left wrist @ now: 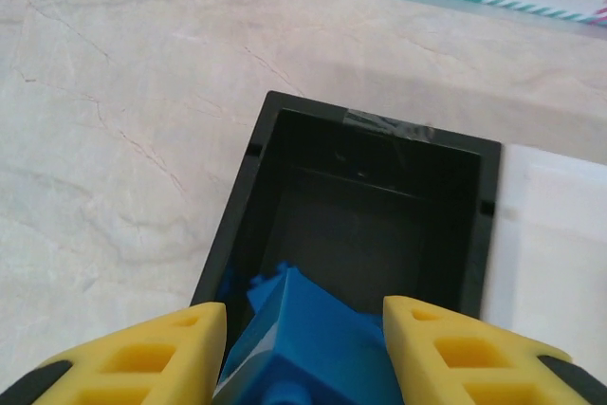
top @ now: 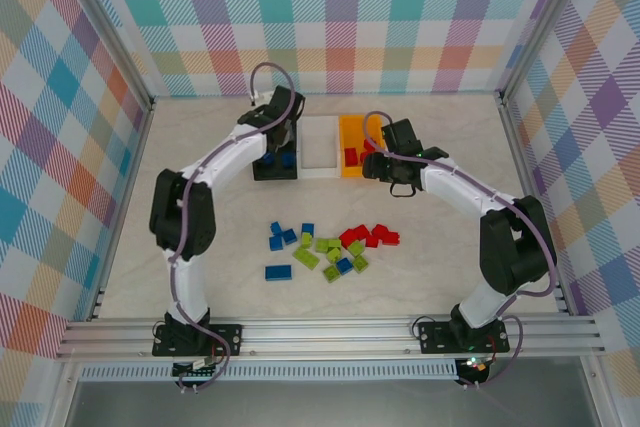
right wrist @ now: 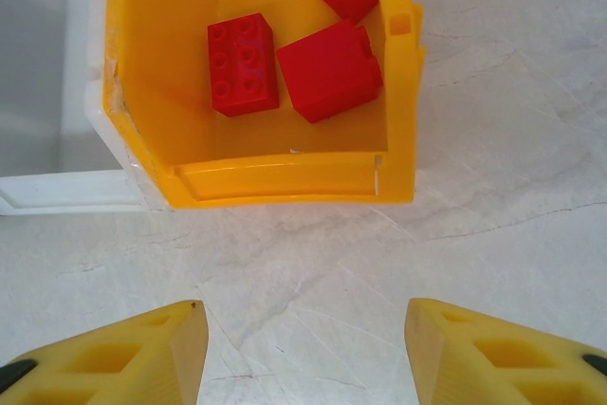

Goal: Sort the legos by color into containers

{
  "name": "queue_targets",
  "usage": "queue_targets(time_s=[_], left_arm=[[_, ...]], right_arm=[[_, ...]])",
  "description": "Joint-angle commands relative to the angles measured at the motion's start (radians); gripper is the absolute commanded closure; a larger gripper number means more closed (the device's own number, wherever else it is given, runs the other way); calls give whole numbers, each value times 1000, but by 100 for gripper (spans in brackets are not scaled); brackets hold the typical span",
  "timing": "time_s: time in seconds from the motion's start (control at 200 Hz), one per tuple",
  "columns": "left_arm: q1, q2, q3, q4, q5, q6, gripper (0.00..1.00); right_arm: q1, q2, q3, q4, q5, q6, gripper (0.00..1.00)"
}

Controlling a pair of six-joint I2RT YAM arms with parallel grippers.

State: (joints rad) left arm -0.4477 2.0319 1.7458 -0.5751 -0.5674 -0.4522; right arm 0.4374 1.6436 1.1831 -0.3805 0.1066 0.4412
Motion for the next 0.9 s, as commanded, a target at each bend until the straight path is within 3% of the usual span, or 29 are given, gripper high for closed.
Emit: queue_targets(time_s=[0.0,0.19,0.34,0.545,0.68,0.895], left_arm=[[13,71,66,-53,-61,8,70],[14,168,160,-91,-46,13,65],[6,145,161,-92,-15,6,38],[-47,-38,39,-22,-4,2,15],[-96,-238,-155,69,36,-35,0],[-197,-552,-528,203,115,-133,0]], right_arm=[[0,-14,-10,33,-19,19,43],[0,-26,-29,44,-36,17,42],[0,-58,-46,43,-70,11,39],[7,-133,-73,25,-109,7,38],[36,-186,-106,-1,-153,-6,38],[136,-245,-169,-74,-189,-54,38]])
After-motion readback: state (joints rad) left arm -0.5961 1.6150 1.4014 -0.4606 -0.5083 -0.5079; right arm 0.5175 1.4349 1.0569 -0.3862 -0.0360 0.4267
